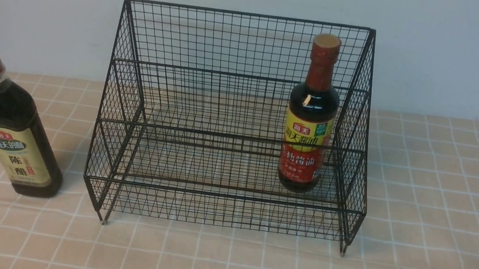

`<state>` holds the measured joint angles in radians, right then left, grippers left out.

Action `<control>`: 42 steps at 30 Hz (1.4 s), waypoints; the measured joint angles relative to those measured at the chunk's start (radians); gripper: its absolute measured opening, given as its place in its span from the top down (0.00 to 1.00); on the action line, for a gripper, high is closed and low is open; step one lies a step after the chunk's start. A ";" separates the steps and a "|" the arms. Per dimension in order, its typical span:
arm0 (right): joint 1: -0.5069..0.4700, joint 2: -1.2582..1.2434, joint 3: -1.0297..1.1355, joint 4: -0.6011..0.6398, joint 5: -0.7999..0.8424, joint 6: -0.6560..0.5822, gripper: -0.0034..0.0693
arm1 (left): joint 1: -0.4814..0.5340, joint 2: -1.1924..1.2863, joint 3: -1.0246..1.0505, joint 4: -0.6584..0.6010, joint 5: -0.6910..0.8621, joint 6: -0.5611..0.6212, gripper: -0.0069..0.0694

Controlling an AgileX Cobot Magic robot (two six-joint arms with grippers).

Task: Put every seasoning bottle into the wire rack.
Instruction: Use the left arm to grab the condiment bottle closest to it

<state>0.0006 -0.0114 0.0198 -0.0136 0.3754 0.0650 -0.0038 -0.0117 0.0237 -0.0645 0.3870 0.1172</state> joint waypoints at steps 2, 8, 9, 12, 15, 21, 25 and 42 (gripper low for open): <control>0.000 0.000 0.000 0.000 0.000 0.000 0.97 | 0.000 0.000 0.000 0.000 0.000 0.000 0.92; 0.000 0.000 0.000 0.000 0.000 0.000 0.97 | 0.000 0.000 0.000 0.000 0.000 0.000 0.92; 0.000 0.000 0.000 0.000 0.000 0.000 0.97 | 0.000 0.000 0.000 0.000 0.000 0.000 0.92; 0.000 0.000 0.000 0.000 0.000 0.000 0.97 | 0.000 0.000 0.000 0.000 0.000 0.000 0.92; 0.000 0.000 0.000 0.000 0.000 0.000 0.97 | 0.000 0.000 0.000 0.000 -0.001 0.000 0.92; 0.000 0.000 0.000 0.000 0.000 0.000 0.97 | 0.000 0.000 0.005 -0.118 -0.085 -0.031 0.92; 0.000 0.000 0.000 0.000 0.000 0.000 0.97 | 0.000 0.000 0.005 -0.224 -0.250 -0.045 0.92; 0.000 0.000 0.000 0.000 0.000 0.023 0.97 | 0.000 0.123 -0.154 -0.140 -0.724 -0.010 0.91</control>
<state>0.0006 -0.0114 0.0198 -0.0136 0.3754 0.0879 -0.0038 0.1112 -0.1306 -0.2041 -0.3373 0.1070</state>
